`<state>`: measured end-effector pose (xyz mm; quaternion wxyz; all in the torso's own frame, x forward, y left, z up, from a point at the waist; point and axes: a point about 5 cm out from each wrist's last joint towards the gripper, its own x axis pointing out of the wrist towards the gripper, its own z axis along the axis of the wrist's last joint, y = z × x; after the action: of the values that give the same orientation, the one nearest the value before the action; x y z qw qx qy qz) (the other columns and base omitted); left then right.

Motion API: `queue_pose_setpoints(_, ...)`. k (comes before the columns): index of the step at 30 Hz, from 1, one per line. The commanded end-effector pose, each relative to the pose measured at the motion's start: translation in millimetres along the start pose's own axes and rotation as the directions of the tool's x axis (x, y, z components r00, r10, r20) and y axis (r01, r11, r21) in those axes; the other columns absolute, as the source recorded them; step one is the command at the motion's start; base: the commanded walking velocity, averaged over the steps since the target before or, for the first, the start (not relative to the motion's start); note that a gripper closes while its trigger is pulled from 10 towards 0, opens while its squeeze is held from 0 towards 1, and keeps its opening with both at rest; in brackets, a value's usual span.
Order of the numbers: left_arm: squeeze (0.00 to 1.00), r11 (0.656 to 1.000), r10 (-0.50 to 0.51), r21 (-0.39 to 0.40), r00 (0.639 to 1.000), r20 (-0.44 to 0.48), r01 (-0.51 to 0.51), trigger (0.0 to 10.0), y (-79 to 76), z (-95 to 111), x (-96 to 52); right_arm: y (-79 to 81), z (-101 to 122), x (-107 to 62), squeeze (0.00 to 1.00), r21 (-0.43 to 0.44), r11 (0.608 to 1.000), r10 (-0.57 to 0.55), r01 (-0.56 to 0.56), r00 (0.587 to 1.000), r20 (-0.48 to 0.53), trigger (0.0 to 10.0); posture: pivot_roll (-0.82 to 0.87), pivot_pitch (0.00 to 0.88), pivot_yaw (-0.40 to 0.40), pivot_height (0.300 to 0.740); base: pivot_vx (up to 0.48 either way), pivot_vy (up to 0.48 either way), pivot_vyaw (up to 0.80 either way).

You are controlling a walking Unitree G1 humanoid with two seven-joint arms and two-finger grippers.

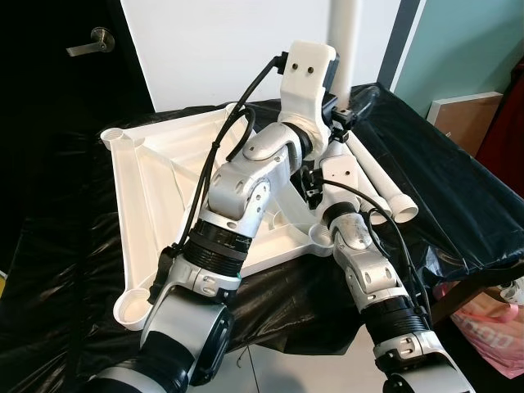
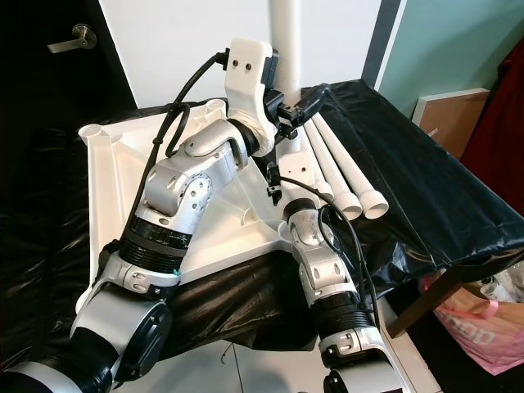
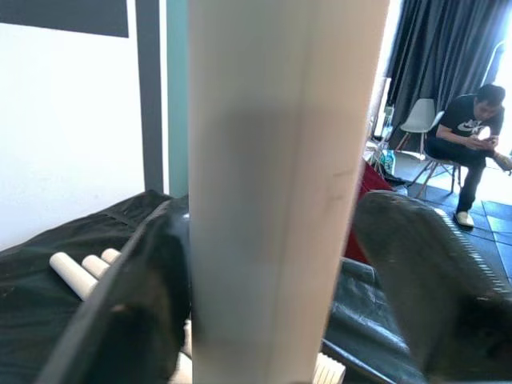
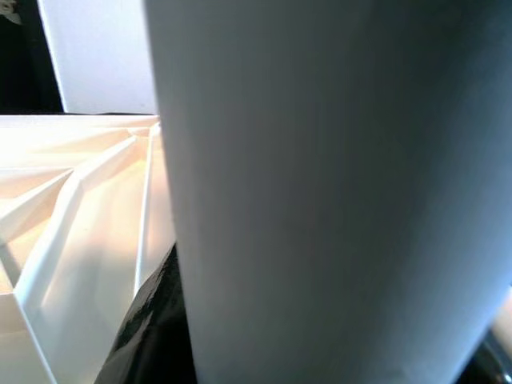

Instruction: Building children table

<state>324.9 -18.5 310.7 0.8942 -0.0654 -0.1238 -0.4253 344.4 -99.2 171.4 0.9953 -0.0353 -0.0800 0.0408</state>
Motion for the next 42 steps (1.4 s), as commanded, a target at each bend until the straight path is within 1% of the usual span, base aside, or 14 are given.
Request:
queue_pose_setpoints(1, 0.00, 0.997, -0.074, 0.008, 0.997, 0.016, 0.074, 10.0, -7.6, 0.5, 1.0, -2.2, -0.6, 1.8, 0.00, 0.037, 0.999, -0.019, 0.020, 1.000, -0.018, 10.0, -0.19, 0.000, 0.008, 0.740, 0.000, 0.000, 0.00)
queue_pose_setpoints(8, 0.00, 0.999, -0.052, 0.010, 0.998, 0.043, 0.052, 10.0, -9.4, -3.4, -0.8, -10.3, -2.8, 1.4, 0.00, 0.067, 0.996, -0.055, 0.057, 0.998, -0.034, 10.0, -0.20, 0.000, 0.009, 0.740, 0.000, 0.000, 0.00)
queue_pose_setpoints(10, 0.00, 0.999, -0.035, 0.030, 0.998, 0.059, 0.034, 10.0, -8.0, -6.5, -4.4, -15.6, -4.9, 0.5, 0.00, 0.085, 0.994, -0.070, 0.074, 0.996, -0.047, 10.0, -0.20, 0.000, 0.010, 0.740, 0.000, 0.000, 0.00)
queue_pose_setpoints(15, 0.00, 0.999, -0.016, 0.039, 0.997, 0.072, 0.013, 10.0, -6.0, -12.4, -9.9, -21.9, -9.8, -1.6, 0.00, 0.129, 0.988, -0.075, 0.085, 0.994, -0.081, 10.0, -0.20, 0.000, 0.010, 0.740, 0.000, 0.000, 0.00)
queue_pose_setpoints(19, 0.00, 0.999, 0.000, 0.045, 0.997, 0.077, -0.003, 10.0, -4.6, -15.9, -12.8, -24.4, -11.3, -4.0, 0.00, 0.140, 0.987, -0.065, 0.075, 0.995, -0.081, 10.0, -0.20, 0.000, 0.011, 0.740, 0.000, 0.000, 0.00)
queue_pose_setpoints(21, 0.00, 0.998, 0.025, 0.049, 0.997, 0.074, -0.028, 10.0, -1.3, -22.6, -17.7, -25.4, -11.6, -8.4, 0.00, 0.168, 0.985, -0.017, 0.026, 0.998, -0.055, 10.0, -0.20, 0.000, 0.011, 0.740, 0.000, 0.000, 0.00)
queue_pose_setpoints(27, 0.00, 0.994, 0.076, 0.082, 0.997, 0.029, -0.079, 10.0, 9.3, -38.4, -24.7, -26.9, -15.1, -12.2, 0.00, 0.184, 0.983, -0.013, 0.024, 0.998, -0.062, 10.0, -0.20, 0.000, 0.013, 0.740, 0.000, 0.000, 0.00)
queue_pose_setpoints(29, 0.00, 0.990, 0.096, 0.107, 0.995, 0.011, -0.097, 10.0, 14.8, -46.1, -31.0, -25.5, -17.5, -14.7, 0.00, 0.199, 0.980, 0.006, 0.008, 0.997, -0.072, 10.0, -0.20, 0.000, 0.017, 0.740, 0.000, 0.000, 0.00)
queue_pose_setpoints(32, 0.00, 0.989, 0.100, 0.110, 0.995, 0.006, -0.100, 10.0, 15.9, -48.0, -32.8, -25.4, -18.2, -15.3, 0.00, 0.198, 0.980, 0.007, 0.009, 0.997, -0.077, 10.0, -0.20, 0.000, 0.017, 0.740, 0.000, 0.000, 0.00)
queue_pose_setpoints(33, 0.00, 0.986, 0.118, 0.122, 0.993, -0.010, -0.116, 10.0, 19.2, -54.9, -39.0, -26.1, -20.9, -17.0, 0.00, 0.198, 0.980, 0.000, 0.018, 0.996, -0.088, 10.0, -0.20, 0.000, 0.019, 0.740, 0.000, 0.000, 0.00)
queue_pose_setpoints(34, 0.00, 0.986, 0.118, 0.122, 0.993, -0.010, -0.116, 10.0, 19.2, -54.9, -39.0, -26.1, -20.9, -17.0, 0.00, 0.198, 0.980, 0.000, 0.018, 0.996, -0.088, 10.0, -0.20, 0.000, 0.019, 0.740, 0.000, 0.000, 0.00)
queue_pose_setpoints(36, 0.00, 0.980, 0.134, 0.149, 0.991, -0.027, -0.129, 10.0, 22.4, -62.6, -45.8, -27.1, -22.1, -18.3, 0.00, 0.211, 0.977, -0.006, 0.024, 0.996, -0.088, 10.0, -0.20, 0.000, 0.019, 0.740, 0.000, 0.000, 0.00)
queue_pose_setpoints(38, 0.00, 0.978, 0.139, 0.161, 0.990, -0.033, -0.132, 10.0, 23.3, -65.1, -47.9, -27.3, -22.0, -18.5, 0.00, 0.222, 0.975, -0.005, 0.024, 0.996, -0.086, 10.0, -0.20, 0.000, 0.019, 0.740, 0.000, 0.000, 0.00)
queue_pose_setpoints(42, 0.00, 0.972, 0.132, 0.206, 0.989, -0.063, -0.117, 10.0, 25.3, -76.4, -56.7, -26.7, -20.5, -19.2, 0.00, 0.201, 0.980, 0.017, -0.005, 0.998, -0.059, 10.0, -0.20, 0.000, 0.014, 0.740, 0.000, 0.000, 0.00)
